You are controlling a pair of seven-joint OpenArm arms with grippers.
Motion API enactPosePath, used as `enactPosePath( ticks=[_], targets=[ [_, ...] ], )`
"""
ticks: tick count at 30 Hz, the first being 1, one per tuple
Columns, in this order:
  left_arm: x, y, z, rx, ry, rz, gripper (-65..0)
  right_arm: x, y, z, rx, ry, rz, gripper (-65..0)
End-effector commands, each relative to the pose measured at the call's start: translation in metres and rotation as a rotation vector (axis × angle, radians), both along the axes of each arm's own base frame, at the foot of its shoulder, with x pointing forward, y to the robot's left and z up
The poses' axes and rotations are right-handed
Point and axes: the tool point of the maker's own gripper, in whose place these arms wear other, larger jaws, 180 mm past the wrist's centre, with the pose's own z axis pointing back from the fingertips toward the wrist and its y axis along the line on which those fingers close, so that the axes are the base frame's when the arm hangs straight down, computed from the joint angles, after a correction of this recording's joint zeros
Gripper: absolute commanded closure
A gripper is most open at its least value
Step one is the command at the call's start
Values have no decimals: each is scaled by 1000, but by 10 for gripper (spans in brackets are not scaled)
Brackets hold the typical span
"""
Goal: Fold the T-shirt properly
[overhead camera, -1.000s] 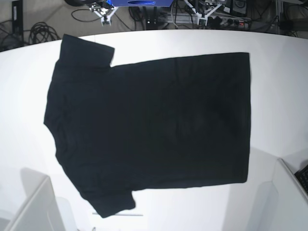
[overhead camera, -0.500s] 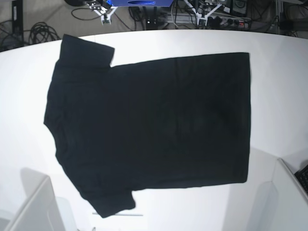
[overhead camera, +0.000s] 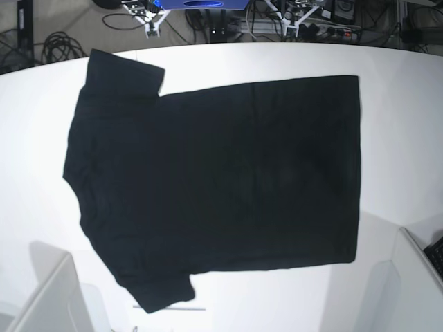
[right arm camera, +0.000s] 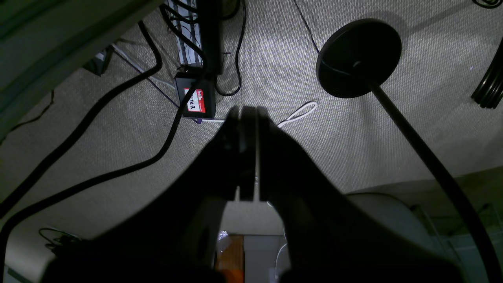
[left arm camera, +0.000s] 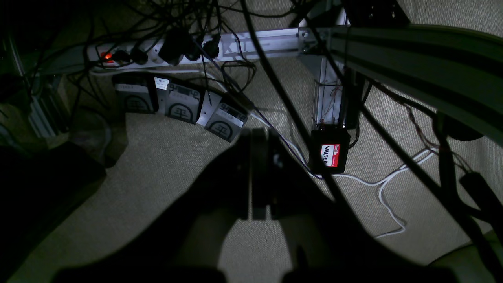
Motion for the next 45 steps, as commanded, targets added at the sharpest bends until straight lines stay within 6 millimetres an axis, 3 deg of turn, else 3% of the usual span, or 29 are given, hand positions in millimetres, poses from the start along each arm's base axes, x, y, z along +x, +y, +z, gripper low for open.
enactPosePath(
  ticks=[1, 15, 21, 26, 29, 32, 35, 41, 45],
  targets=[
    [-3, 2, 0, 4, 0, -2, 0, -2, -2, 0, -7, 1, 3, 0],
    [-14, 2, 1, 4, 15, -1, 0, -1, -12, 0, -21, -1, 4, 0],
    [-25, -1, 7, -3, -23, -31, 0, -20, -11, 3, -19, -25, -4, 0],
    [-44, 12, 21, 13, -62, -51, 0, -36, -23, 13, -36, -73, 2, 0],
    [-55, 24, 32, 30, -81, -69, 0, -47, -30, 22, -51, -97, -22, 0],
    [-60, 27, 45, 31, -113, -74, 0, -53, -48, 32, -96, -130, -103, 0],
    [-62, 43, 64, 51, -158, -100, 0, -57, -66, 46, -140, -172, -147, 0],
    [-61, 56, 101, 66, -230, -142, 0, -56, -92, 77, -201, -247, -164, 0],
    [-60, 84, 131, 137, -283, -101, 0, -49, -105, 99, -237, -267, -185, 0]
  ],
)
